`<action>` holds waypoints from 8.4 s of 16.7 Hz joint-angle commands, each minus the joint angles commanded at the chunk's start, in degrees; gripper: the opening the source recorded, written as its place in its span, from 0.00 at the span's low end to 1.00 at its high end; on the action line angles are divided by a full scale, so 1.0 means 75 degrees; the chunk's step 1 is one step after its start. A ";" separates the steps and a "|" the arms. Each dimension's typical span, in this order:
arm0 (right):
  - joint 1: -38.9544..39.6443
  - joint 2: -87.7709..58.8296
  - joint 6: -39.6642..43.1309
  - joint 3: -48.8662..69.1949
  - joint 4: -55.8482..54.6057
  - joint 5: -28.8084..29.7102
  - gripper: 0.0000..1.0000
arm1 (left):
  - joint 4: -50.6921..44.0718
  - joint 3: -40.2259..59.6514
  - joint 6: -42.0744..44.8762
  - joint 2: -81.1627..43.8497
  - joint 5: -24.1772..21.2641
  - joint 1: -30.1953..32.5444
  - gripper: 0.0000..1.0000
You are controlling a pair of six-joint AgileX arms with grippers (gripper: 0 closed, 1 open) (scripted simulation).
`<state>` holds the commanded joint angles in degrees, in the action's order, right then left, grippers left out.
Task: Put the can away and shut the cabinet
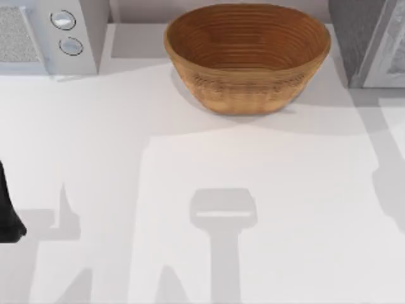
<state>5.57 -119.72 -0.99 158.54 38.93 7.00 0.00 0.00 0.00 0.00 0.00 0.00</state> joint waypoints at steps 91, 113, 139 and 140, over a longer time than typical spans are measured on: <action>-0.8561 0.4141 -0.0035 -1.8111 -1.4090 -0.8673 1.00 | 0.0000 0.0000 0.0000 0.0000 0.0000 0.0000 1.00; -0.8699 0.5703 -0.0032 -0.7942 -0.2324 -0.8837 1.00 | 0.0000 0.0000 0.0000 0.0000 0.0000 0.0000 1.00; 0.0138 0.5984 -0.0034 -0.7768 -0.1949 -0.0029 1.00 | 0.0000 0.0000 0.0000 0.0000 0.0000 0.0000 1.00; 0.0643 0.6007 -0.0031 -0.7803 -0.1927 0.0491 1.00 | 0.0000 0.0000 0.0000 0.0000 0.0000 0.0000 1.00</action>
<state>10.40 -74.67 -1.22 100.02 24.48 10.68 0.00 0.00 0.00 0.00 0.00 0.00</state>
